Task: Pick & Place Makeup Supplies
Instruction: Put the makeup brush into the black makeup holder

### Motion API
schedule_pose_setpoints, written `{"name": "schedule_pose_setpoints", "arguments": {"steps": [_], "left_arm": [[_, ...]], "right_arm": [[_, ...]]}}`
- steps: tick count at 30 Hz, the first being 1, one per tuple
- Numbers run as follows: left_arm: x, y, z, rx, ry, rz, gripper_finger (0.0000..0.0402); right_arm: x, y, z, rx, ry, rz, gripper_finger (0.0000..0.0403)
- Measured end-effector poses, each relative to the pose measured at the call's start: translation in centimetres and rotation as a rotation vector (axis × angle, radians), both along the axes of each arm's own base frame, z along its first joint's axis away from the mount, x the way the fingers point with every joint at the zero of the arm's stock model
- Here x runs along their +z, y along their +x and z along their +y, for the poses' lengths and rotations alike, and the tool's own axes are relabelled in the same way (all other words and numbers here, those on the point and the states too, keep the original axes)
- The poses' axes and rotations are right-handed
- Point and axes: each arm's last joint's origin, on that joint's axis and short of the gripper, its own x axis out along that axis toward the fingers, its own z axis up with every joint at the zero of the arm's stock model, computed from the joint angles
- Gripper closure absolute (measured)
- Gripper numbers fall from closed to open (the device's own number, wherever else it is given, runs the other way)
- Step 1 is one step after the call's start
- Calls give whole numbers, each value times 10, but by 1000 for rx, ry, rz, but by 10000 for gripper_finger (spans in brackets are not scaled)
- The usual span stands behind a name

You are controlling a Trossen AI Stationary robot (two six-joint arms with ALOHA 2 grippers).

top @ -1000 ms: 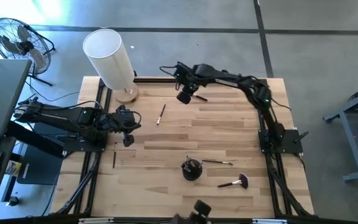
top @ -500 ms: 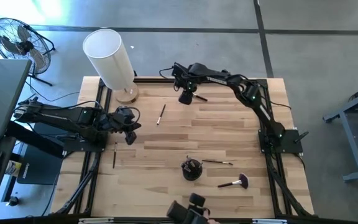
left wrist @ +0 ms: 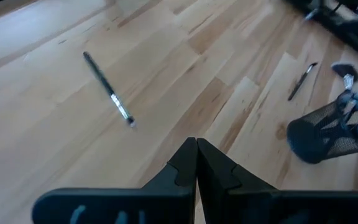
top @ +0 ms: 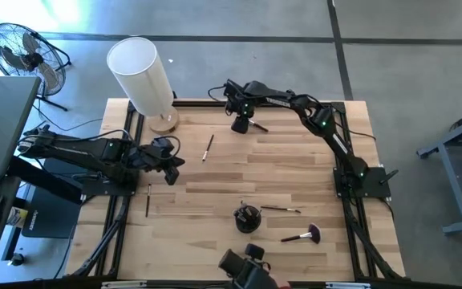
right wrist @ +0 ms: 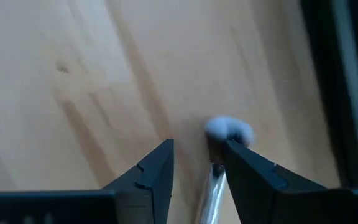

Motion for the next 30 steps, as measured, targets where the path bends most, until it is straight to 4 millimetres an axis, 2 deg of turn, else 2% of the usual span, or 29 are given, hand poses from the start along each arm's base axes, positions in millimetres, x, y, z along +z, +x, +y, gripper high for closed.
{"name": "schedule_pose_setpoints", "arguments": {"steps": [5, 12, 16, 19, 24, 30], "left_arm": [[1, 1, 0, 1, -2, -15, 401], [1, 1, 0, 12, -15, -20, 401], [1, 1, 0, 12, -15, -20, 401], [1, 1, 0, 12, -15, -19, 401], [1, 1, 0, 9, -13, -16, 401], [0, 0, -1, -48, 19, 15, 401]], "right_arm": [[-2, -10, -6, 13, 57, 31, 288], [-6, -20, -3, 32, 123, 102, 391], [-4, -28, 3, 33, 207, 164, 381], [3, -35, 8, 12, 229, 221, 393], [43, -44, 17, -43, 237, 184, 393], [116, -54, 45, -82, 164, 50, 398]]}}
